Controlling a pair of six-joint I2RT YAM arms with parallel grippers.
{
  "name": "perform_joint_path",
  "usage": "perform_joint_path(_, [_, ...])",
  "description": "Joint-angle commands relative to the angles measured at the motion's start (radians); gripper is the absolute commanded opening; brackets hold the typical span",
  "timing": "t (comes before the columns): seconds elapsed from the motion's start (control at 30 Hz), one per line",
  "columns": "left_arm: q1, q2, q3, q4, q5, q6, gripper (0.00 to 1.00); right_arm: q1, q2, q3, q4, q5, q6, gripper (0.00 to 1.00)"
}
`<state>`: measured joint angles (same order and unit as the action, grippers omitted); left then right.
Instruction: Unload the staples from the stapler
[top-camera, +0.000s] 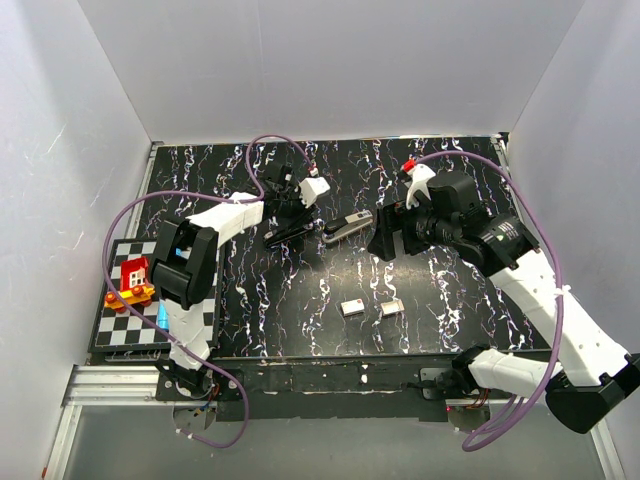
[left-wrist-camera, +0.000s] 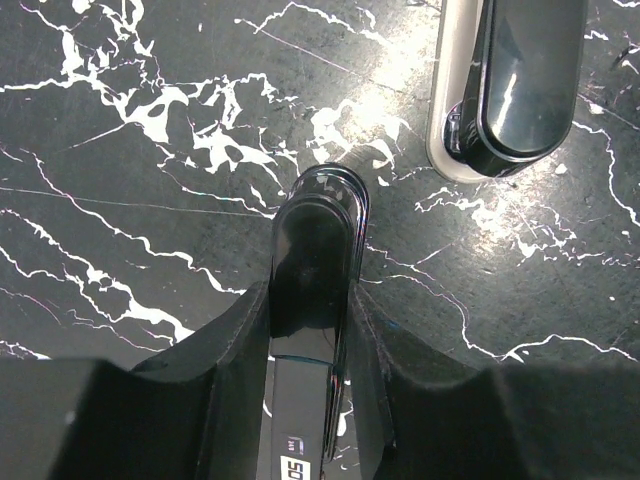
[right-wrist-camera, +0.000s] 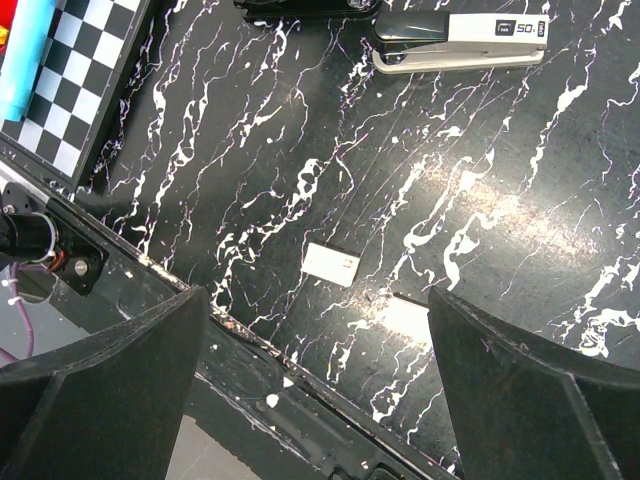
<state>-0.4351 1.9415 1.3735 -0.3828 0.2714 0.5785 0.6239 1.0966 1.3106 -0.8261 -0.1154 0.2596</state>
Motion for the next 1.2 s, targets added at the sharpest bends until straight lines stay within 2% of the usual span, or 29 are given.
perform_joint_path(0.0, [-0.001,-0.032,0.024,-0.014,-0.015,-0.048,0.17,0.005,-0.03,-0.008,0.045,-0.013,0.006,0.98])
perform_joint_path(0.07, [-0.008,-0.039,0.032,-0.031,-0.032,-0.065,0.1,0.007,-0.03,-0.007,0.044,-0.017,0.006,0.98])
perform_joint_path(0.1, [-0.011,-0.044,0.036,-0.039,-0.038,-0.077,0.02,0.007,-0.03,-0.007,0.045,-0.017,0.006,0.98])
perform_joint_path(0.13, [-0.011,-0.049,0.042,-0.051,-0.041,-0.095,0.0,0.007,-0.03,-0.005,0.045,-0.017,0.006,0.98])
perform_joint_path(0.27, [-0.013,-0.094,0.018,-0.068,-0.02,-0.15,0.0,0.008,-0.027,-0.001,0.042,-0.027,0.009,0.98])
perform_joint_path(0.47, [-0.019,-0.257,-0.062,-0.031,0.037,-0.223,0.0,0.01,-0.038,-0.001,0.035,-0.029,0.01,0.98])
perform_joint_path(0.7, [-0.04,-0.407,-0.114,-0.087,0.144,-0.235,0.0,0.023,-0.033,0.013,0.01,-0.027,-0.023,0.98])
perform_joint_path(0.93, [-0.07,-0.575,-0.191,-0.091,0.38,-0.293,0.0,0.056,-0.023,0.044,0.016,-0.041,-0.114,0.98])
perform_joint_path(1.17, [-0.137,-0.731,-0.258,-0.085,0.587,-0.302,0.0,0.163,0.031,0.148,-0.079,-0.047,-0.241,0.91])
